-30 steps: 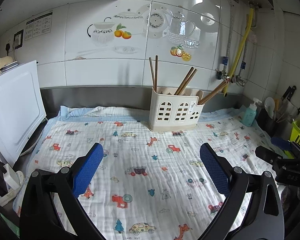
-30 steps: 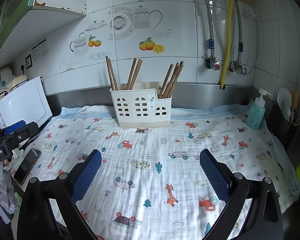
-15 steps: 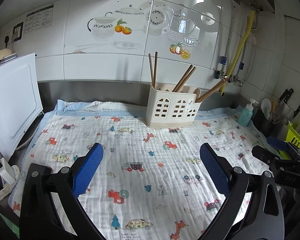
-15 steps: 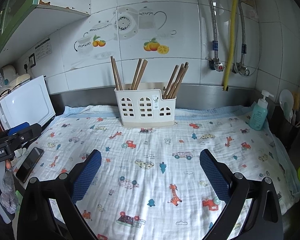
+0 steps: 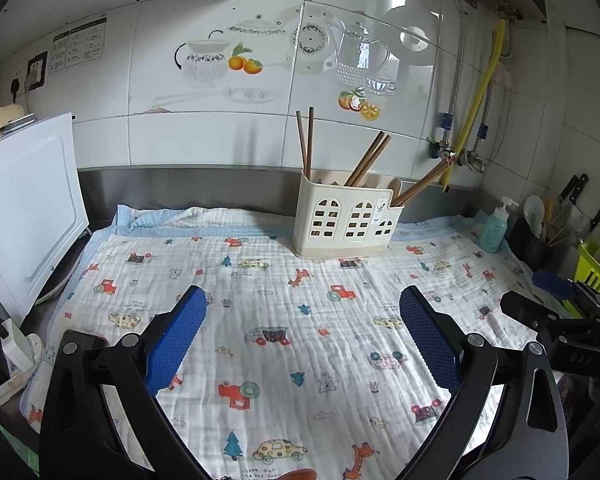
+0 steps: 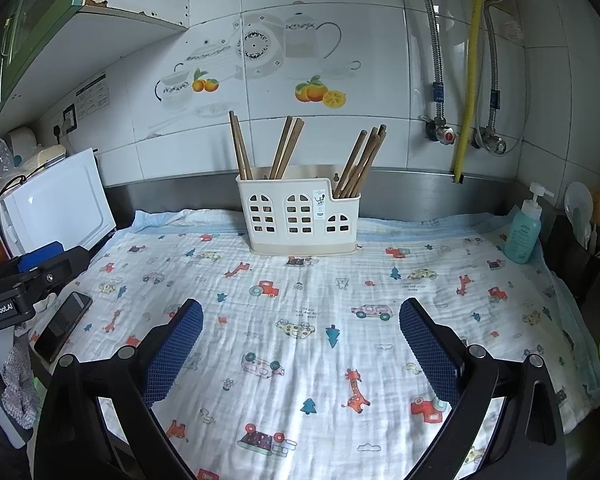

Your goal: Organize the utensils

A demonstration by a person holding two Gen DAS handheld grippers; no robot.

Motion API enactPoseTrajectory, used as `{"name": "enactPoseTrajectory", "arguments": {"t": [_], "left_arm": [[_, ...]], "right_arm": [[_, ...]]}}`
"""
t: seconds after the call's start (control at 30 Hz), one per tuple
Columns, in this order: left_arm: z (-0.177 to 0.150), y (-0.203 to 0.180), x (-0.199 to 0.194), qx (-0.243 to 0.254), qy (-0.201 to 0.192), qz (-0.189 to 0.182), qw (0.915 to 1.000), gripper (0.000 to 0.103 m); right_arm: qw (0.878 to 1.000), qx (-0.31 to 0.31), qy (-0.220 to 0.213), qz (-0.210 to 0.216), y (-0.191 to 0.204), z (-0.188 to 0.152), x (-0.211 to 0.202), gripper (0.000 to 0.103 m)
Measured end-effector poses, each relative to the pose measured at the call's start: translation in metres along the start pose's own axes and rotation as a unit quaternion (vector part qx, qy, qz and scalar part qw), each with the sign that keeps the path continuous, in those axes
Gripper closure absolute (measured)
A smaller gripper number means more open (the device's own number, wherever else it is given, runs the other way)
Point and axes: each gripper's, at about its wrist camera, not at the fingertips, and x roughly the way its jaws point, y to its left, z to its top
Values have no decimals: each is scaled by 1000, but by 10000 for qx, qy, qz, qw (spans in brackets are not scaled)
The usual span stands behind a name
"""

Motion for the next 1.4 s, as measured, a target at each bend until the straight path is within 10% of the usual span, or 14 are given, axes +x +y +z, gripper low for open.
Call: {"name": "enactPoseTrajectory", "arguments": {"t": [1.4], "left_arm": [[-1,-2,1,116,34,47,9999,7]], "right_arm": [[10000,-39,84,18,-3,-4,5,8]]}}
